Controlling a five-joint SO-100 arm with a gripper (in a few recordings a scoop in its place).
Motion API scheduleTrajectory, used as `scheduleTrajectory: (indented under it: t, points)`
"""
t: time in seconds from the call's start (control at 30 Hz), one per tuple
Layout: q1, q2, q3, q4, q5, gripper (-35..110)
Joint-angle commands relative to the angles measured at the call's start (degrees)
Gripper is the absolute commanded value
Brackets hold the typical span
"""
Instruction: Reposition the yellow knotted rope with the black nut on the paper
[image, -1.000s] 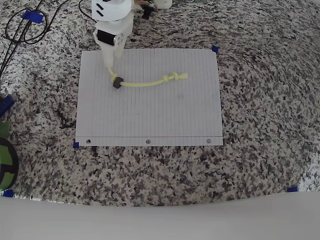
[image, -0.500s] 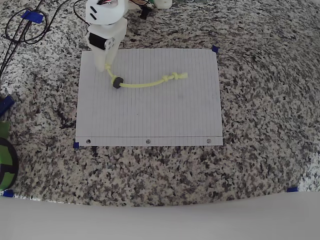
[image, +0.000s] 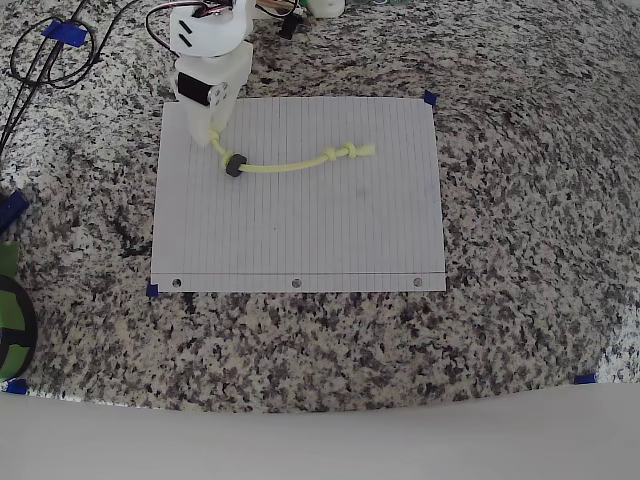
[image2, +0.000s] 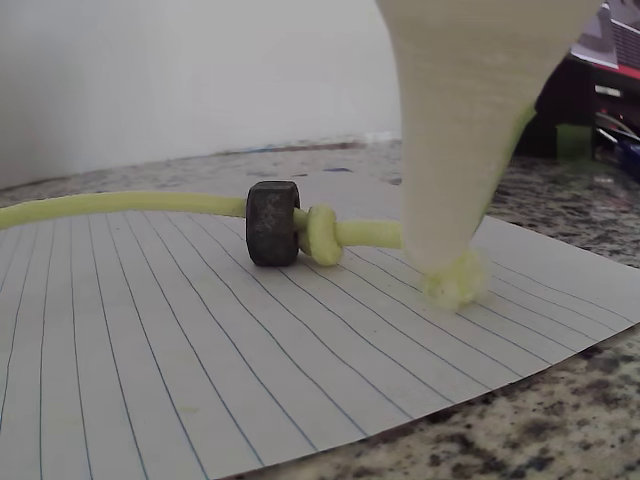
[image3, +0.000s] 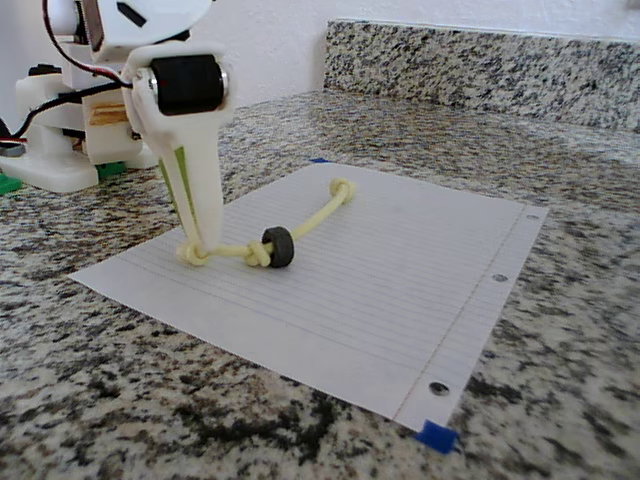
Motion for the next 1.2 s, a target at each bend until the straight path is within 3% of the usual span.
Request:
scheduleTrajectory:
  t: [0.0,1.17]
  points:
    - [0.5,-0.6,-2.2,-0.7,-0.5,33]
    - [2.7,-6.2,-5.5,-4.0,-0.5,29]
